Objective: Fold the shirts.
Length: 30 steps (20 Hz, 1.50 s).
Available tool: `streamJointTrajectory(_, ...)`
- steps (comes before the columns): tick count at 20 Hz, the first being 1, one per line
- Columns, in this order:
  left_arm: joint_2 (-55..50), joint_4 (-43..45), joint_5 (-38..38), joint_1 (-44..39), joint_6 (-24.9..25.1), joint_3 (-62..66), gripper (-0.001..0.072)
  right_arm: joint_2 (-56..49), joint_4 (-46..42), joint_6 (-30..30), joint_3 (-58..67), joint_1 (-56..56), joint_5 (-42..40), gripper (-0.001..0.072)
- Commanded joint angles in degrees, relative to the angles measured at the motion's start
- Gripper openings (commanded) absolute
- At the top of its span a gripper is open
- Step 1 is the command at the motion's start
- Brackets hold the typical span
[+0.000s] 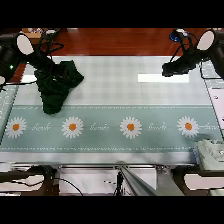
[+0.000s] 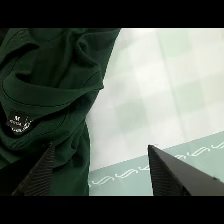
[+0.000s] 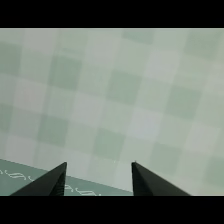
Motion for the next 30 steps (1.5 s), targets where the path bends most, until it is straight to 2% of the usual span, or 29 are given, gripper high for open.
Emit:
streamJointTrajectory(1, 0.0, -0.02, 0.09, -0.02, 0.0, -0.02, 0.0674, -0.02, 0.11, 0.02, 0.04, 0.02, -0.26, 0.0484)
streamJointTrajectory(7, -0.02, 0.37, 6.86, 0.13, 1.05, -0.02, 0.0674, -0.02, 0.2, 0.02, 0.04, 0.02, -6.05, 0.0484)
streamJointTrajectory(10, -0.2, 5.01, 11.32, 1.38, 1.03, -0.02, 0.0676, -0.02, 0.09, -0.07, 0.04, 0.02, -7.13, 0.0484)
streamJointTrajectory(13, -2.58, 5.73, 7.85, 4.59, -0.42, -0.02, 0.072, -0.04, -0.85, -0.04, 0.04, 0.02, -6.84, 0.0483)
streamJointTrajectory(18, -10.93, 4.26, -3.28, 6.58, -0.66, -0.02, 0.072, -0.04, -3.56, -0.09, 0.04, 0.02, -6.8, 0.0483)
streamJointTrajectory(22, -16.52, 3.87, -5.62, 6.73, -1.53, -0.02, 0.072, -0.02, -4.79, -0.11, 0.04, 0.02, -6.1, 0.0483)
streamJointTrajectory(23, -17.16, 4.09, -5.62, 6.78, -2.1, -0.02, 0.0528, -0.04, -4.79, -0.11, 0.04, 0.02, -5.75, 0.0483)
streamJointTrajectory(24, -17.31, 4.11, -5.68, 6.82, -2.14, 0.0, 0.0112, -0.02, -4.79, -0.11, 0.04, 0.02, -5.44, 0.0482)
streamJointTrajectory(25, -16.98, 4.09, -5.64, 6.8, -2.12, 0.04, 0.0028, -0.02, -4.92, -0.11, 0.04, 0.02, -5.2, 0.0482)
streamJointTrajectory(27, -15.78, 5.01, -6.19, 6.82, -1.97, 2.08, 0.0027, -0.02, -5.95, -0.11, 0.04, 0.02, -4.17, 0.048)
streamJointTrajectory(30, -11.72, 4.74, -8.09, 6.47, -1.97, 10.75, 0.0027, 0.94, -7.69, -0.09, 0.04, 0.02, -0.52, 0.0404)
